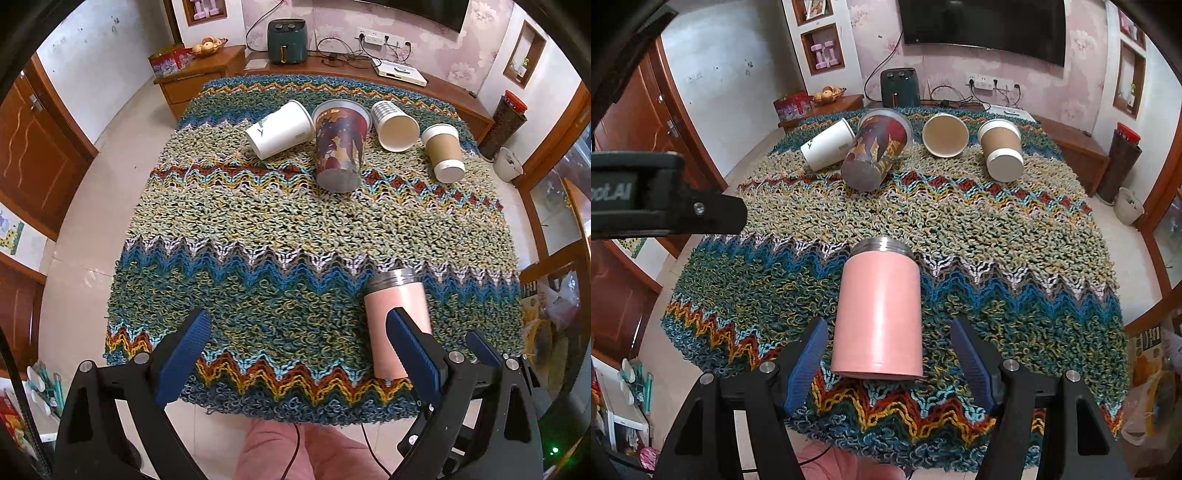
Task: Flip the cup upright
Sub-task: 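Close the left gripper on the pink tumbler while the right gripper opens and releases it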
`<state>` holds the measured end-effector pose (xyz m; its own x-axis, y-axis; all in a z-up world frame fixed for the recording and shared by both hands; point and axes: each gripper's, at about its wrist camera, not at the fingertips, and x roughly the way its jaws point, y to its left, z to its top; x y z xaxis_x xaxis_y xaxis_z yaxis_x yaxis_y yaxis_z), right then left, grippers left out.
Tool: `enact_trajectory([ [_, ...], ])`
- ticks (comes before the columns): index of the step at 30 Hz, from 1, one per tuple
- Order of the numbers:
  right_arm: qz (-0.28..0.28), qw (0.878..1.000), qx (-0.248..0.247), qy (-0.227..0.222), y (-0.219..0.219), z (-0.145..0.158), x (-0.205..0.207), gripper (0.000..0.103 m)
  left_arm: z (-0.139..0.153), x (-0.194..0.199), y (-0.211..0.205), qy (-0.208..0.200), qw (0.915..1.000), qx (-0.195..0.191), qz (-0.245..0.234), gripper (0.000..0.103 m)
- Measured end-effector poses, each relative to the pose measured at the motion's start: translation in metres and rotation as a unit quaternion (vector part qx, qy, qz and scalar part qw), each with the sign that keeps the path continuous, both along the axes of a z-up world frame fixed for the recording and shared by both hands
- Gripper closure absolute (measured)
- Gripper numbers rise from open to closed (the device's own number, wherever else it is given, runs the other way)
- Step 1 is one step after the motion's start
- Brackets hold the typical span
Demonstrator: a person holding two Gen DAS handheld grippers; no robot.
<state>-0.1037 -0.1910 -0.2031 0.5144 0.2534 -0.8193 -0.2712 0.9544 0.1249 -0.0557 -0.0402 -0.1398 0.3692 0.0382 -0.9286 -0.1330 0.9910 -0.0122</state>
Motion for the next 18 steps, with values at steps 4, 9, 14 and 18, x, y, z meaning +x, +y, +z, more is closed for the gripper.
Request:
enact_trajectory([
  [4, -0.007, 1.0, 0.001, 0.006, -0.008, 0.007, 0.0, 0.033, 0.002, 0.002, -0.005, 0.004, 0.9999, -0.009, -0.002, 0.006],
  [9, -0.022, 1.0, -0.004, 0.01, -0.023, 0.013, 0.0, 0.033, 0.0, 0.004, -0.013, 0.006, 0.9999, -0.01, -0.002, 0.006],
  [14, -0.053, 0.998, -0.027, 0.022, -0.042, 0.012, 0.002, 0.033, -0.013, 0.01, -0.023, 0.023, 0.9995, -0.023, -0.002, 0.006],
  [18, -0.079, 0.996, -0.037, 0.03, -0.056, 0.007, 0.006, 0.033, -0.027, 0.015, -0.031, 0.038, 0.9984, -0.04, -0.007, 0.006],
])
